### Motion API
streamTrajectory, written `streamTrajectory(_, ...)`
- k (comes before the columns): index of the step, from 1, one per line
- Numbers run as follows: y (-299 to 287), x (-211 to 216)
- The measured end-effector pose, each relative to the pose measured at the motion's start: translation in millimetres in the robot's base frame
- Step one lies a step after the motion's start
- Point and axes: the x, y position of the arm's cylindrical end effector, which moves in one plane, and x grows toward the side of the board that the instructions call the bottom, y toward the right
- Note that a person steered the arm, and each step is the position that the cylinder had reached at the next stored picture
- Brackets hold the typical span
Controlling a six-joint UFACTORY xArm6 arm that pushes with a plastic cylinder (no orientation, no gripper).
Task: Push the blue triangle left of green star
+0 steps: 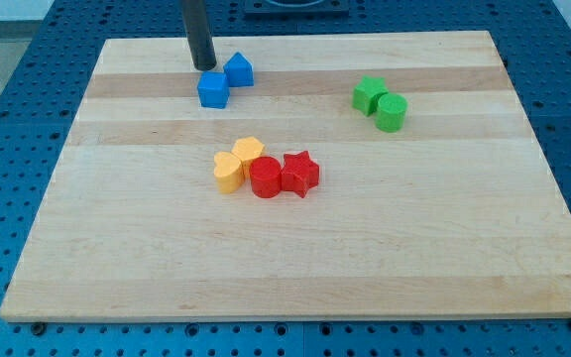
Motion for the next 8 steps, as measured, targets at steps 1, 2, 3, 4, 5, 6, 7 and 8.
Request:
streamTrajectory(1, 1, 0)
streamTrajectory(2, 20, 4)
streamTrajectory(3, 43, 7)
streamTrajectory(4, 64, 11)
streamTrajectory(5, 83, 23)
streamTrajectory(6, 87, 40)
streamTrajectory(7, 87, 44)
streamTrajectory(8, 82, 44)
